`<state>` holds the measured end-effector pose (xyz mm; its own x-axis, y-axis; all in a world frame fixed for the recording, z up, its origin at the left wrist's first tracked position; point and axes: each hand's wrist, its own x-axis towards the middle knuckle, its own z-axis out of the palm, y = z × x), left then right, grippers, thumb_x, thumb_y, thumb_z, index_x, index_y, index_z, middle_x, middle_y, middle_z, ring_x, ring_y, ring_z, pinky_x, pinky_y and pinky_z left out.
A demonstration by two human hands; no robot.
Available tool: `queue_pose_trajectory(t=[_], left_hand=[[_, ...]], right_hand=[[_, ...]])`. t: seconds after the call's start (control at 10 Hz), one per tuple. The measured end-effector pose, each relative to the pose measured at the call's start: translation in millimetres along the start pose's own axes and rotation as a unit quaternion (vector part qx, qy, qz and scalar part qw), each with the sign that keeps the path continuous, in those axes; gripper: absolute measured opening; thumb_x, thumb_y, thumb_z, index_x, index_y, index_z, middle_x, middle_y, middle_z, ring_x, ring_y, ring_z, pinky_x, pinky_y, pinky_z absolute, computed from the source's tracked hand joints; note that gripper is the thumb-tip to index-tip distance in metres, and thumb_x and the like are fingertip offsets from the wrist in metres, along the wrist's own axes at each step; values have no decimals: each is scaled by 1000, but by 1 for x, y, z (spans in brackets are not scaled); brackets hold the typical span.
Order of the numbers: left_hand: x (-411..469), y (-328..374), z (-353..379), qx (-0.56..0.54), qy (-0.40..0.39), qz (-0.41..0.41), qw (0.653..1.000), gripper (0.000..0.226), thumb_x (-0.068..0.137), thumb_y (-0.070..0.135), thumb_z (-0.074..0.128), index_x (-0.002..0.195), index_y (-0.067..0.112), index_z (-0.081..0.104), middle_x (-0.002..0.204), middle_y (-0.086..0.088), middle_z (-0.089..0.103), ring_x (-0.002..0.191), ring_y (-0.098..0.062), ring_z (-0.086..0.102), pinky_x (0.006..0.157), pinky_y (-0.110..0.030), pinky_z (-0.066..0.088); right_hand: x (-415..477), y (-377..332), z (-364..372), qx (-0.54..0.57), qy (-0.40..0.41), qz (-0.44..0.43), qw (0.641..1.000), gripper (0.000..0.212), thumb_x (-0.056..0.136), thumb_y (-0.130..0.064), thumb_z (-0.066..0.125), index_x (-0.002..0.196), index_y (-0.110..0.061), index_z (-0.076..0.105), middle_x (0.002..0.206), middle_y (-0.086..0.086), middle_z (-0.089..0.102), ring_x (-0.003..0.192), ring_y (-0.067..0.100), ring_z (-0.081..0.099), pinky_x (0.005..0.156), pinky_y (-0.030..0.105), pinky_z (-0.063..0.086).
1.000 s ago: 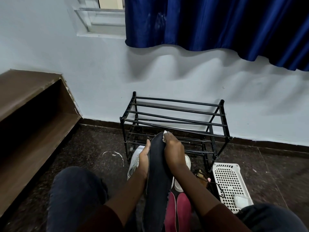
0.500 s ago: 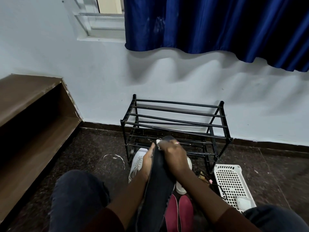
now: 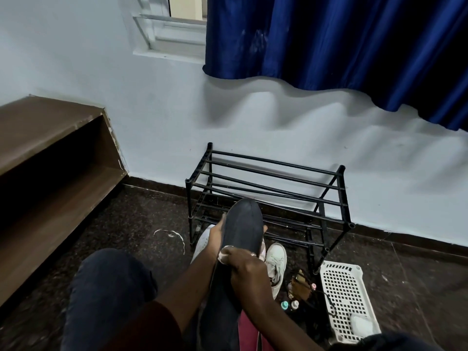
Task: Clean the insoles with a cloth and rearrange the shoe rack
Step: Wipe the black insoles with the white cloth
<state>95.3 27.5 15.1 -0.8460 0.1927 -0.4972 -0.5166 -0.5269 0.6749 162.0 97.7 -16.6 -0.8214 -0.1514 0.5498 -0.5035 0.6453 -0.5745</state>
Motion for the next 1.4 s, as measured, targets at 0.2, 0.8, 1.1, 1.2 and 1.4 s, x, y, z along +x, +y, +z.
queue_pose_trajectory(t=[0.2,0.8,1.1,1.2,1.4], left_hand=[[3,-6,-12,94,-13,26,995,32,103,21,29,82,19,53,66,8,64,55,-1,62,51,-14,50],[9,7,-7,10,-57,-5,998,52,93,50,36,69,18,69,49,5,64,53,-12,64,57,-21,50],[10,-11,-11,-125,-132,47,982,57,58,35,87,99,-1,72,96,-17,70,90,-24,69,77,-33,58],[6,-14,-7,-129,-163,53,977,44,70,34,78,104,6,72,103,-14,70,96,-22,68,81,-32,56],[22,-8,-18,-160,-170,50,971,51,69,38,81,101,0,72,103,-18,69,96,-25,68,84,-32,56]], right_hand=[[36,31,-7,-151,18,-58,987,18,70,-9,54,76,-10,72,83,5,73,78,16,69,76,18,45],[8,4,0,-34,-14,-59,998,18,76,-6,61,88,-11,72,96,2,72,90,11,67,77,17,50],[82,40,-5,-195,-72,73,976,17,87,-2,50,97,-5,63,109,13,62,98,28,62,75,29,47],[98,41,-5,-197,-6,129,972,22,86,1,48,102,-2,62,112,14,60,101,30,59,80,32,46],[89,23,-2,-116,-20,80,990,33,74,5,46,94,-4,70,107,10,68,96,25,65,82,27,46]])
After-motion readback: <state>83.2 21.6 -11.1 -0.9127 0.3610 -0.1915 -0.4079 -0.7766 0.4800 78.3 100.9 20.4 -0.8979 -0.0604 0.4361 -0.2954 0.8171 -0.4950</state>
